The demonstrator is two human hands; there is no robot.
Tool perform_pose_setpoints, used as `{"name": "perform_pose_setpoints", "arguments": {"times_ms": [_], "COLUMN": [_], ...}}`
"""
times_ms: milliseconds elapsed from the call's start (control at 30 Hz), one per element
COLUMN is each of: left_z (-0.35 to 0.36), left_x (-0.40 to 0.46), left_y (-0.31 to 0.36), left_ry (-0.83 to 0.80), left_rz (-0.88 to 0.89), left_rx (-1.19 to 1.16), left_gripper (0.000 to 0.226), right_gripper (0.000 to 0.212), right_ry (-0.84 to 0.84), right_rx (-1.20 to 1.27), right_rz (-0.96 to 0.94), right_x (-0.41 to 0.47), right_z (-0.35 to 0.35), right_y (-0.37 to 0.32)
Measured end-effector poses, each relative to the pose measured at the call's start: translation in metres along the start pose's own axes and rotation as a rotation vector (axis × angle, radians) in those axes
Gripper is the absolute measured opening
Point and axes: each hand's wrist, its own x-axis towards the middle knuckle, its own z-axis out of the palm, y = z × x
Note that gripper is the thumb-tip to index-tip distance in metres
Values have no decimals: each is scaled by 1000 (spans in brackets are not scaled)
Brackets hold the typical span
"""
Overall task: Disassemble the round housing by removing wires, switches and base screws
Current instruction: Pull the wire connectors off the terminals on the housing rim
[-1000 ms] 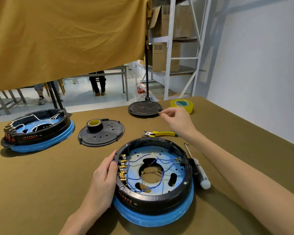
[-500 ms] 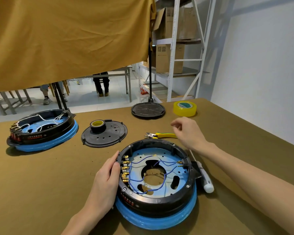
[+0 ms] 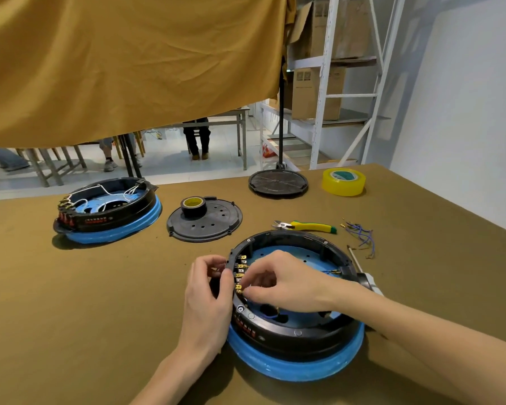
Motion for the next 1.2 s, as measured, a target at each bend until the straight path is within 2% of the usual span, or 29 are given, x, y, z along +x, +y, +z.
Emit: {"name": "perform_pose_setpoints", "arguments": {"times_ms": [33,133,233,567,700,1200], "left_z": [1,2,1,4,4,2], "left_x": [0,0,2,6,7,7], "left_y": [0,2,0,-10,-12,-12], "left_ry": [-25,-133,-202,-219,-222,-217], "left_rz": [3,10,-2,-23,-12,11], "left_rx": [-8,-5,21,12,35,60], "left_gripper": [14,51,63,61,64,62], "right_gripper": [15,11,11,12,9,13], "right_ry": [-5,27,56,117,103,101], "right_rx": [4,-2,-31,-141,-69,-48], "right_rz": [13,-6,-32,-114,-119,-133], "right_x": [0,1,3,2,2,-1], "right_z": [0,3,3,8,6,7], "right_y": [1,1,-1,-5,-6,-7]}}
